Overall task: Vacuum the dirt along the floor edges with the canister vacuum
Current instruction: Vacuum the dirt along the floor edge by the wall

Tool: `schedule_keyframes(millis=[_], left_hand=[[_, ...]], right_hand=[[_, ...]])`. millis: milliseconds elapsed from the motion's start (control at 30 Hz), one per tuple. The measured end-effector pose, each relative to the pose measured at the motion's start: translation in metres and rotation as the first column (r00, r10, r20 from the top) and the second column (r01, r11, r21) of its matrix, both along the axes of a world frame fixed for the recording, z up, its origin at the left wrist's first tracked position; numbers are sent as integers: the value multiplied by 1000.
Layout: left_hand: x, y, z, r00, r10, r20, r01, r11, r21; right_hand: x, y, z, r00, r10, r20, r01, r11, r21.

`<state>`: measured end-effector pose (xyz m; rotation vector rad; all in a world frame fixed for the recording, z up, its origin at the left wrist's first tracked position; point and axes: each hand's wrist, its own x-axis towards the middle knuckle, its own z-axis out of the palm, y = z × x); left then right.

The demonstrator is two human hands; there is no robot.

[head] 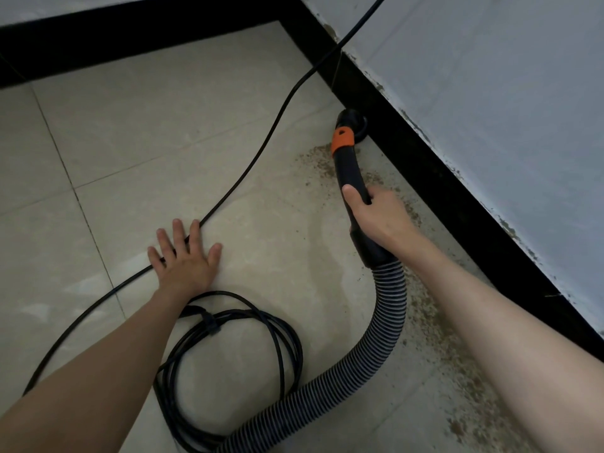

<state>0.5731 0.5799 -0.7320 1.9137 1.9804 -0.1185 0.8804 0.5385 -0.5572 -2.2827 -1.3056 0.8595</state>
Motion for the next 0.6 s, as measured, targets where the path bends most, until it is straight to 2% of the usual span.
schedule_keyframes(millis=[167,300,600], left_hand=[[-3,1,-7,1000,17,25,-17,1000,24],[-3,2,-9,1000,5,-11,-5,999,33],[-1,2,-9,1000,23,12,-24,998,60]], right_hand=[[-29,-14,7,969,234,82,-231,972,-50],[-48,-20,16,912,383,146,-374,923,-87],[-40,-47,17,895,443,50,-431,889,-155]])
